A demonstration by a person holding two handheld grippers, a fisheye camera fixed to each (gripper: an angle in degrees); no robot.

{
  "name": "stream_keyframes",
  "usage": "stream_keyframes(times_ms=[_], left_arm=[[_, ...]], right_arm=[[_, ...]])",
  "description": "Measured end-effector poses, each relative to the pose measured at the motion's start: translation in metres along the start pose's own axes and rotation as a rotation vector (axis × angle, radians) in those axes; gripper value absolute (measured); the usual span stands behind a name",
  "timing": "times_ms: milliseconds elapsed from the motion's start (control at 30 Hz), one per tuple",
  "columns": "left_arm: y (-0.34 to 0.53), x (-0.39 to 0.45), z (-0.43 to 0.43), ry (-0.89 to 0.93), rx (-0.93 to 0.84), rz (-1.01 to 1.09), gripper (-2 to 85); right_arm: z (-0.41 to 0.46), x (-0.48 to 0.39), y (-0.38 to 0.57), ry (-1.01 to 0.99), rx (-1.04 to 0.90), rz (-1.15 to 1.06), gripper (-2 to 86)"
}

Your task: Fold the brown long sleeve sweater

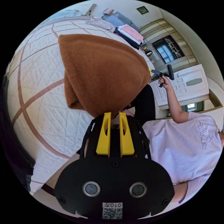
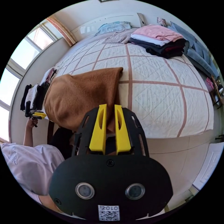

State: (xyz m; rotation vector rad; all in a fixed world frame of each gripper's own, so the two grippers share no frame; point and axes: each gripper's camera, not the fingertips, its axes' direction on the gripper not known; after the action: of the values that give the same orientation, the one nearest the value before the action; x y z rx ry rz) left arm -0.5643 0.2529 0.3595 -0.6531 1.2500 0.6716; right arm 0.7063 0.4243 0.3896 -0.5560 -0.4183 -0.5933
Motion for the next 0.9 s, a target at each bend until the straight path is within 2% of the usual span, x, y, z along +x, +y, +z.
stream_keyframes(times_ms=[100, 233, 333, 467, 533, 600, 733, 833, 900], left_arm=[[0.025, 0.002, -0.027, -0.147, 0.127, -0.083, 7.6], [0.051, 0.002, -0.039, -0.283, 0.235, -0.149, 8.5], [0.051, -0.009, -0.028, -0.212, 0.238, -0.155, 8.9], [0.038, -0.02, -0.01, -0.147, 0.215, -0.152, 8.2], [0.032, -0.02, -0.007, -0.123, 0.227, -0.137, 7.3], [0.026, -0.027, -0.001, -0.154, 0.194, -0.163, 4.9], [0.026, -0.035, -0.006, -0.113, 0.227, -0.174, 1.4], [0.028, -0.036, -0.013, -0.084, 0.211, -0.149, 0.5], [0.034, -0.045, -0.017, -0.008, 0.213, -0.152, 0.2]], right_arm=[[-0.002, -0.015, 0.03, -0.003, 0.009, -0.023, 7.9], [0.052, -0.028, 0.064, -0.086, -0.156, -0.102, 11.6], [0.098, -0.03, 0.063, -0.114, -0.249, -0.114, 14.6], [0.117, -0.022, 0.043, -0.23, -0.218, -0.056, 14.5], [0.12, -0.022, 0.031, -0.264, -0.184, -0.048, 9.7], [0.126, -0.024, 0.024, -0.277, -0.254, -0.043, 4.4], [0.089, -0.037, 0.024, -0.223, -0.256, -0.119, 2.9], [0.058, -0.033, 0.031, -0.274, -0.206, -0.133, 2.8], [0.058, -0.026, 0.032, -0.227, -0.235, -0.111, 2.9]])
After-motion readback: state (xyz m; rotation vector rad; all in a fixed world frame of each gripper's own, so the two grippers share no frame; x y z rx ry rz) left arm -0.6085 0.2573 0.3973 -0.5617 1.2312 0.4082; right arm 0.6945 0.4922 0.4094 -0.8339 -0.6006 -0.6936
